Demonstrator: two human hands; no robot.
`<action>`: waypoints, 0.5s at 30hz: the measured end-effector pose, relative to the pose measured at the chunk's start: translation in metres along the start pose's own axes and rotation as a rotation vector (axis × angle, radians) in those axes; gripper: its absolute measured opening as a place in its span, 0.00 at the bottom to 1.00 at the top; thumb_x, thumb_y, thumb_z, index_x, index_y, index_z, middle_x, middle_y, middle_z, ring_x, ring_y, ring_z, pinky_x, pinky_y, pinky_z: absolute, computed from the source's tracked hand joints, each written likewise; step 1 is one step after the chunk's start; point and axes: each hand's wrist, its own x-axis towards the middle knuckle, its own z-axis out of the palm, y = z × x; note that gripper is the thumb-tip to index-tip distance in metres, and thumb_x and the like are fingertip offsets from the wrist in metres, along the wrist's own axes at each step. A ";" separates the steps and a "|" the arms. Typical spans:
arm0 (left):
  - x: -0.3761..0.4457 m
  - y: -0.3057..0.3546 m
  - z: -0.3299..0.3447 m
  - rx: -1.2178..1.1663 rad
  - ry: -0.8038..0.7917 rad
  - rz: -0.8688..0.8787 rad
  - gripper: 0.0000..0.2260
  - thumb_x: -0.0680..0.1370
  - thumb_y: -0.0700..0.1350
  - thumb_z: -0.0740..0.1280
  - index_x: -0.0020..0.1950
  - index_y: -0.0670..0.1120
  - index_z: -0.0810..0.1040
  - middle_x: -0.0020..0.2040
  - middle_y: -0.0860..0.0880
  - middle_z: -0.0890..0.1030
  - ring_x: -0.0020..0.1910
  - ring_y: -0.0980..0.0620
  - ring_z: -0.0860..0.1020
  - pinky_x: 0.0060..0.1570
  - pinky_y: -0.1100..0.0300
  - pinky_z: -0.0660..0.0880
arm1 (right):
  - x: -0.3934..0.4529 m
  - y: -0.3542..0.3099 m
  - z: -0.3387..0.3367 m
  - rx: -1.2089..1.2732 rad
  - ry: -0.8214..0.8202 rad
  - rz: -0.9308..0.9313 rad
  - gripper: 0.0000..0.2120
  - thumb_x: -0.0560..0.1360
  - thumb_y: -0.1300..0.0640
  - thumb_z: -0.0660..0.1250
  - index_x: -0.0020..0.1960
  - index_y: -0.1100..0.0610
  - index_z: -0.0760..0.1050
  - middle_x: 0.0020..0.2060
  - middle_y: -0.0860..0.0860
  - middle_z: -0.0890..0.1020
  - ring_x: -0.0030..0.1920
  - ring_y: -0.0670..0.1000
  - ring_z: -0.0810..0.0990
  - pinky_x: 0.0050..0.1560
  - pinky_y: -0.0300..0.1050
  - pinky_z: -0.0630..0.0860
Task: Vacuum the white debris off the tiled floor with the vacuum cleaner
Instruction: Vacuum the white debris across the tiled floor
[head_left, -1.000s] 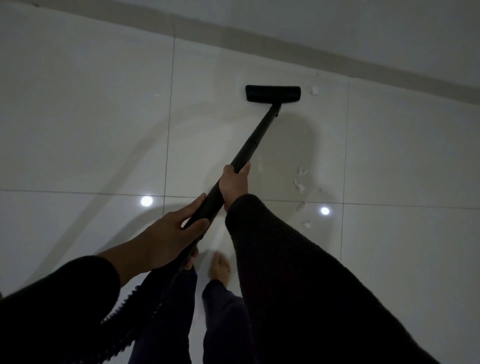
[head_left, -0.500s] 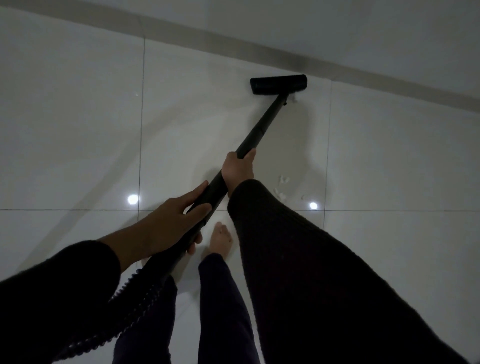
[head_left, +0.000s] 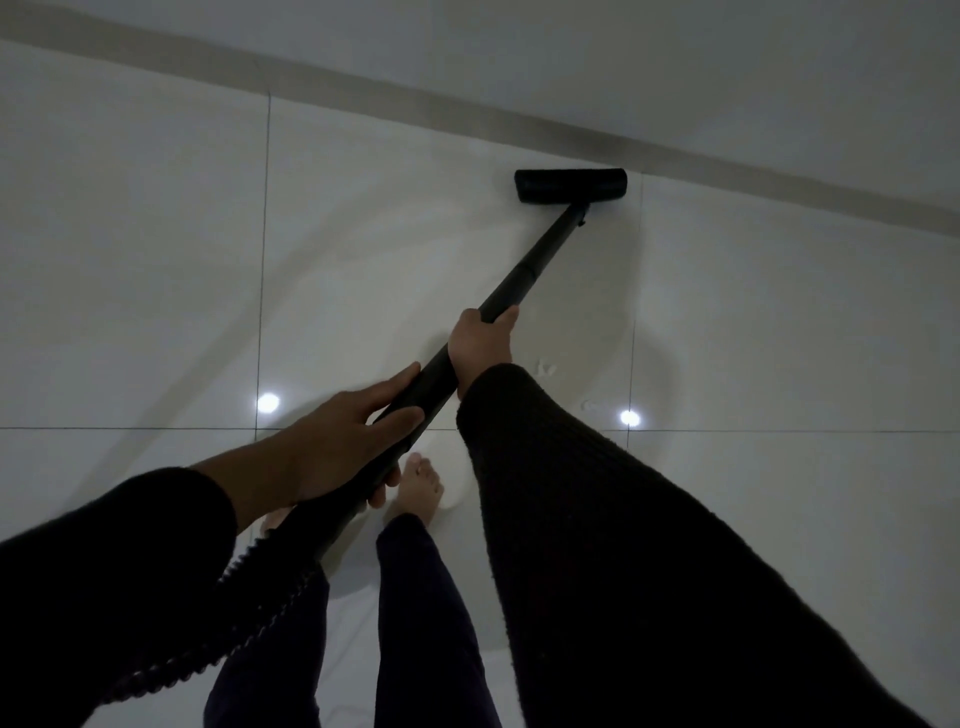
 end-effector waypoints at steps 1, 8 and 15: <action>-0.004 0.003 0.004 -0.006 -0.003 -0.001 0.24 0.80 0.48 0.59 0.74 0.61 0.56 0.29 0.46 0.79 0.25 0.49 0.78 0.29 0.58 0.76 | -0.002 0.000 -0.004 -0.001 -0.003 0.000 0.33 0.82 0.54 0.53 0.80 0.45 0.38 0.66 0.58 0.74 0.59 0.59 0.77 0.65 0.56 0.73; -0.007 0.018 0.025 0.003 -0.007 -0.006 0.25 0.81 0.46 0.59 0.76 0.59 0.54 0.30 0.45 0.78 0.23 0.52 0.77 0.25 0.64 0.75 | -0.001 0.005 -0.028 0.006 -0.025 0.016 0.32 0.83 0.54 0.52 0.80 0.47 0.38 0.67 0.58 0.73 0.58 0.58 0.77 0.62 0.53 0.73; 0.012 0.023 0.034 0.021 0.039 -0.020 0.25 0.80 0.47 0.60 0.75 0.59 0.55 0.26 0.49 0.79 0.22 0.52 0.77 0.24 0.64 0.74 | 0.019 0.005 -0.034 0.036 -0.045 0.017 0.32 0.83 0.54 0.53 0.80 0.46 0.38 0.68 0.57 0.72 0.60 0.58 0.76 0.64 0.53 0.73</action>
